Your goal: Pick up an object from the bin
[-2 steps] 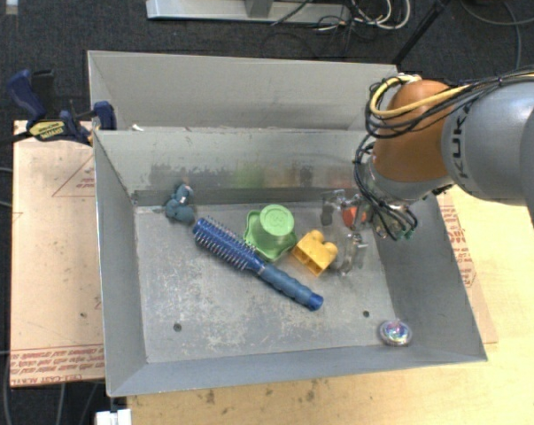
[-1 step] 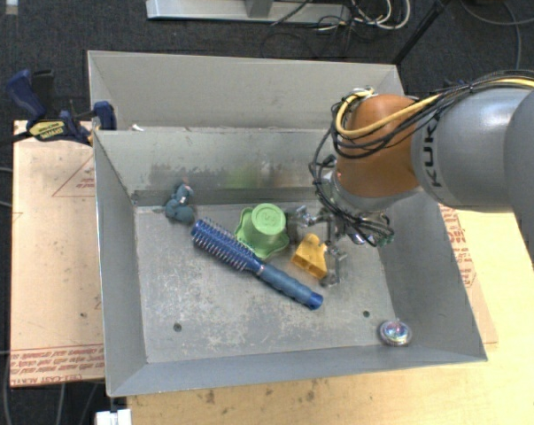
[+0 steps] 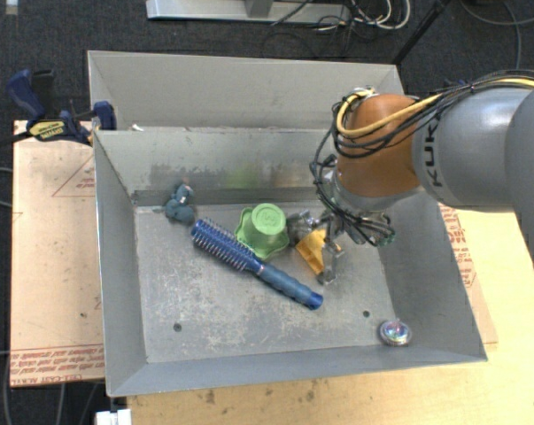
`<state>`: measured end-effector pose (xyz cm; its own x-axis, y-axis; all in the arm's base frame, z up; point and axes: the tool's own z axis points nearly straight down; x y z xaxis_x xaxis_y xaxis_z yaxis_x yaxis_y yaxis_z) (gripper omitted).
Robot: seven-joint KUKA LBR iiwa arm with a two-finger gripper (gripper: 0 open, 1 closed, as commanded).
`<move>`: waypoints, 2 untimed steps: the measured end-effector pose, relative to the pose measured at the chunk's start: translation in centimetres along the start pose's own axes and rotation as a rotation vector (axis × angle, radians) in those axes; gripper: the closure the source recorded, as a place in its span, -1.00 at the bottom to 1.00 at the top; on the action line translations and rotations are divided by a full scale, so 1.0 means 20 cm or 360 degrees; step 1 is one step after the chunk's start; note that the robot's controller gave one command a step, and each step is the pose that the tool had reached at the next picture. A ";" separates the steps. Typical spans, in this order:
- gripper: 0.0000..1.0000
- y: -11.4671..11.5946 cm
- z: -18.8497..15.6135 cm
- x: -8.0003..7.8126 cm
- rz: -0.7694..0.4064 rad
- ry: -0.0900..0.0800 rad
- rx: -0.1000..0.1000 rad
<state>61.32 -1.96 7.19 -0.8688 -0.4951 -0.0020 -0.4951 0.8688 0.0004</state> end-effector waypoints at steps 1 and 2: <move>1.00 -0.08 -0.54 0.00 -0.0028 -0.0014 0.0010; 1.00 -0.32 -0.89 0.16 -0.0588 -0.0006 0.0011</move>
Offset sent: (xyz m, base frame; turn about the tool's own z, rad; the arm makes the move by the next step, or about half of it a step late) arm 0.0052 -0.0132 0.1028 -0.0212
